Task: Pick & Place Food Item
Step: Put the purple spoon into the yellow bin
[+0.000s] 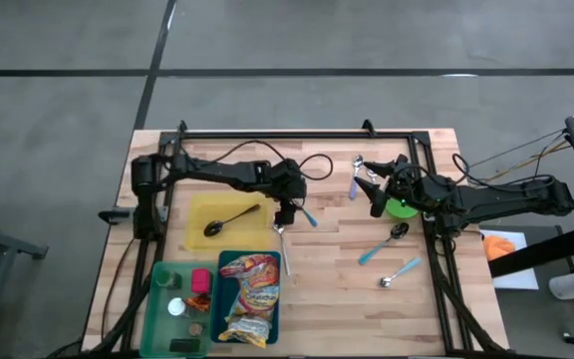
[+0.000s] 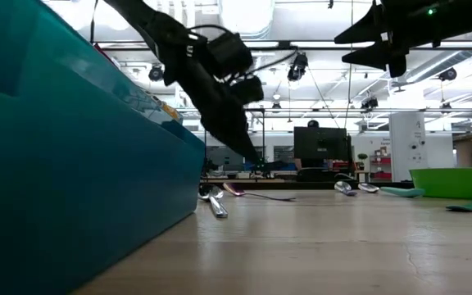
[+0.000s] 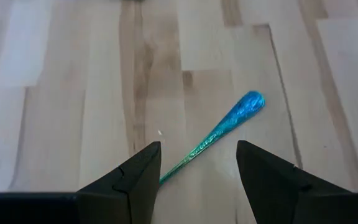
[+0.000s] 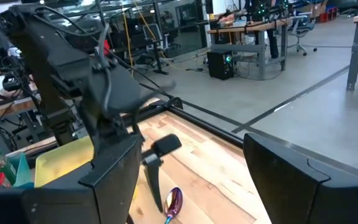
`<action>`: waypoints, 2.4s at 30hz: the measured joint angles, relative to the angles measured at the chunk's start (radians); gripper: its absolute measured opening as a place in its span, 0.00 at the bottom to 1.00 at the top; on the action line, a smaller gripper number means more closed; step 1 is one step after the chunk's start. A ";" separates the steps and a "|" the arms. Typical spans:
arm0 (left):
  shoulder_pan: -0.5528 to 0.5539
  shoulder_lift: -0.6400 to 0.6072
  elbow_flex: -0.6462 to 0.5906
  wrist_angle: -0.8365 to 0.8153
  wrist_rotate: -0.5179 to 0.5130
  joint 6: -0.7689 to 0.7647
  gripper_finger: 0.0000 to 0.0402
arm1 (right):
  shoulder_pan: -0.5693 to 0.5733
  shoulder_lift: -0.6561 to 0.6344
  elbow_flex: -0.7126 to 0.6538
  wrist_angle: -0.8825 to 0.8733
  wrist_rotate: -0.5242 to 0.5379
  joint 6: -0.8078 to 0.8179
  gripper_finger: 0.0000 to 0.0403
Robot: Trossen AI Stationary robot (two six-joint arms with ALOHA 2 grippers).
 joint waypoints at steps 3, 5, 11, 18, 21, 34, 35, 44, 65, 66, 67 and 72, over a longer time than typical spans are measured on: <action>0.007 0.029 0.000 0.037 0.001 0.000 0.53 | 0.000 0.000 0.000 0.000 0.000 0.000 0.70; 0.008 0.048 0.000 0.052 0.000 0.000 0.53 | 0.000 0.000 0.000 0.001 0.000 0.000 0.70; 0.008 0.094 0.000 0.063 0.001 0.006 0.53 | 0.000 0.000 0.000 0.000 0.000 0.000 0.70; 0.013 0.132 0.000 0.065 0.001 0.011 0.53 | 0.000 0.000 0.000 0.000 0.000 0.000 0.70; 0.020 0.137 0.000 0.065 0.006 0.011 0.53 | 0.000 0.000 0.000 0.000 0.000 0.000 0.70; 0.024 0.137 -0.004 0.052 0.015 0.029 0.37 | 0.000 0.000 0.000 0.000 0.000 0.000 0.70; 0.024 0.137 -0.004 0.051 0.015 0.029 0.33 | 0.000 0.000 0.000 0.000 0.000 0.000 0.70; 0.024 0.137 -0.005 0.049 -0.001 0.008 0.04 | 0.000 0.000 0.000 0.000 0.000 0.000 0.70; 0.027 0.101 -0.004 0.045 -0.019 -0.001 0.00 | 0.000 0.000 0.000 0.000 0.000 0.000 0.70; 0.028 0.094 -0.004 0.048 -0.019 -0.001 0.00 | 0.000 0.000 0.000 0.000 0.001 0.000 0.70; 0.027 0.086 -0.003 0.053 -0.019 0.000 0.00 | -0.001 0.000 0.000 0.000 0.001 0.000 0.70; 0.025 0.062 -0.003 0.058 -0.008 -0.001 0.00 | -0.001 0.000 0.000 0.000 0.001 0.000 0.70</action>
